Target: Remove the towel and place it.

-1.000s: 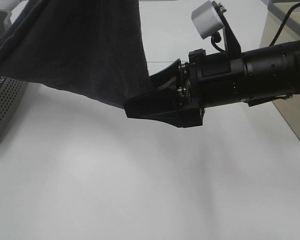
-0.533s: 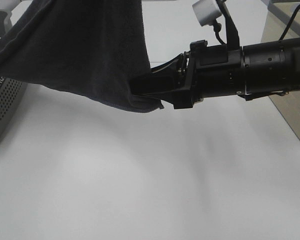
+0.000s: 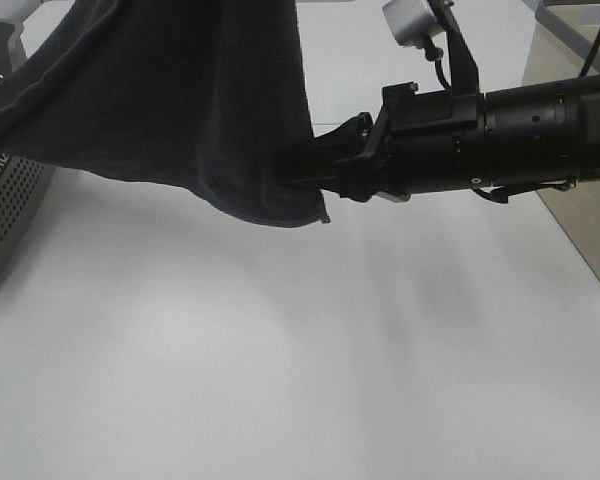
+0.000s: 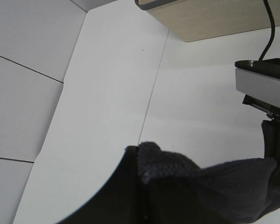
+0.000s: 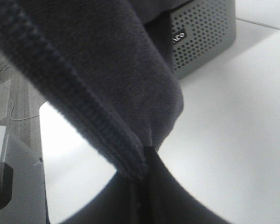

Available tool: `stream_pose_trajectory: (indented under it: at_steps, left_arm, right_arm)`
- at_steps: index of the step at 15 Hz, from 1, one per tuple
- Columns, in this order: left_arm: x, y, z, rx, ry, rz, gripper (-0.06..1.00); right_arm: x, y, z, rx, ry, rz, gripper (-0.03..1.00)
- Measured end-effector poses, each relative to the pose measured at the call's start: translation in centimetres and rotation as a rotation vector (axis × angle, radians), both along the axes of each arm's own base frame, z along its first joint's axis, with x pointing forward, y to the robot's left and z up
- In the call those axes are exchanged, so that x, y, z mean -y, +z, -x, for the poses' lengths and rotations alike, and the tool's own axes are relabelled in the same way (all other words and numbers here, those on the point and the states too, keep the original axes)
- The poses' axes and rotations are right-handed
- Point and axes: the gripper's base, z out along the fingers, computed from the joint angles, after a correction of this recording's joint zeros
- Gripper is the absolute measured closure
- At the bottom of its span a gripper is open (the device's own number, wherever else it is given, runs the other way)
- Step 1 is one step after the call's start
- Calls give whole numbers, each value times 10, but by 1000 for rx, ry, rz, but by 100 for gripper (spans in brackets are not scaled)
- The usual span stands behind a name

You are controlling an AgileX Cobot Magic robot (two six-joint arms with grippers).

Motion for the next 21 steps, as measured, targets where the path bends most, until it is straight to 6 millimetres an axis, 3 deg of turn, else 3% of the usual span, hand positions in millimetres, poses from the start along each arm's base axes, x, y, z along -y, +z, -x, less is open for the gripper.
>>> stream_pose_trajectory:
  at_steps: [2,6,11,14,15,17,21]
  left_arm:
    - [0,0,0,-3,1,-1,94]
    - [2,2,-1,22,-7,22,94]
    - [6,15,-7,164,-10,103,94]
    - [4,17,-28,244,48,166,94]
    - [-9,19,-45,250,108,244,94]
    - [-21,20,-58,244,147,296,94]
    - [-37,10,-93,243,214,370,94]
  right_arm:
    - [7,15,0,-30,-106,28,95]
    - [18,70,5,20,-174,120,95]
    - [38,140,-5,-29,-293,446,95]
    - [57,197,-12,8,-487,571,95]
    - [65,222,-24,34,-590,644,95]
    - [66,237,-34,56,-629,674,95]
    - [66,272,-75,257,-779,703,95]
